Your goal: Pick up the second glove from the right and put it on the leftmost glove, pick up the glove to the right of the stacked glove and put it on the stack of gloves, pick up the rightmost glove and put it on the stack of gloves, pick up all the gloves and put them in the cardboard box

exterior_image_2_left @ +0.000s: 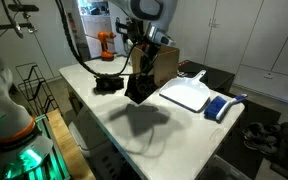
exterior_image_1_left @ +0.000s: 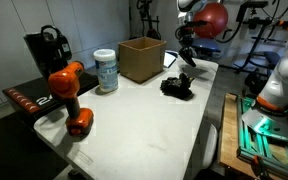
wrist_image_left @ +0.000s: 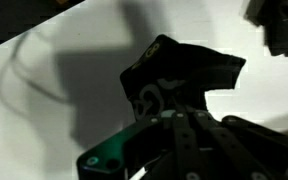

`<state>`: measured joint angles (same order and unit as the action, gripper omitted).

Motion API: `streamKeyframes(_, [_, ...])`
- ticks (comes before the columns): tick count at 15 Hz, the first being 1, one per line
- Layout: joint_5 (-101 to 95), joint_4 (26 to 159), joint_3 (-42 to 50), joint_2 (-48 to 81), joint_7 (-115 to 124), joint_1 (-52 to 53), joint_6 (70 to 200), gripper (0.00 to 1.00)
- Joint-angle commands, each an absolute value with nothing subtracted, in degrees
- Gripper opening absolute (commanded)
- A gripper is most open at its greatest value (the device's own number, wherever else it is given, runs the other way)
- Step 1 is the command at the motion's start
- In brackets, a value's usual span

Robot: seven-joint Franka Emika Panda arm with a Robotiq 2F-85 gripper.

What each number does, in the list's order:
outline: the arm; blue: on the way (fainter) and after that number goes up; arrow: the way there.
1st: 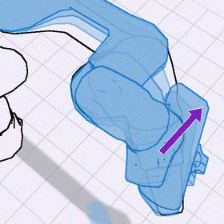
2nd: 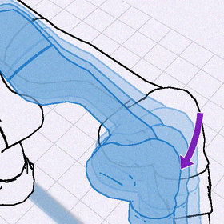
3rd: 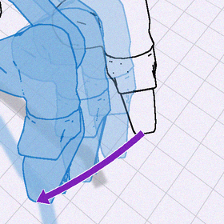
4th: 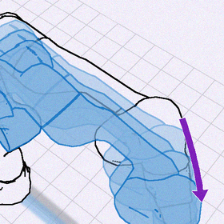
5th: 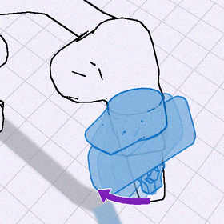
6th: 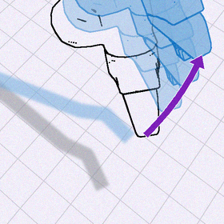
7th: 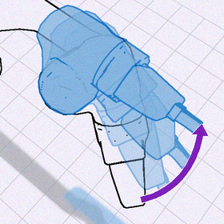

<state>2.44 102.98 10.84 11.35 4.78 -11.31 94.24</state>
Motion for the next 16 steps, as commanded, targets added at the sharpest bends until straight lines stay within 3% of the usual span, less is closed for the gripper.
streamKeyframes(1, [2.40, 102.82, 10.80, 11.41, 4.74, -11.42, 94.06, 0.01])
streamKeyframes(11, [15.81, 106.11, 7.00, 5.44, 8.02, -8.43, 77.60, 0.00])
streamKeyframes(16, [26.71, 107.88, 5.26, 6.05, 15.04, -6.14, 77.52, 0.00])
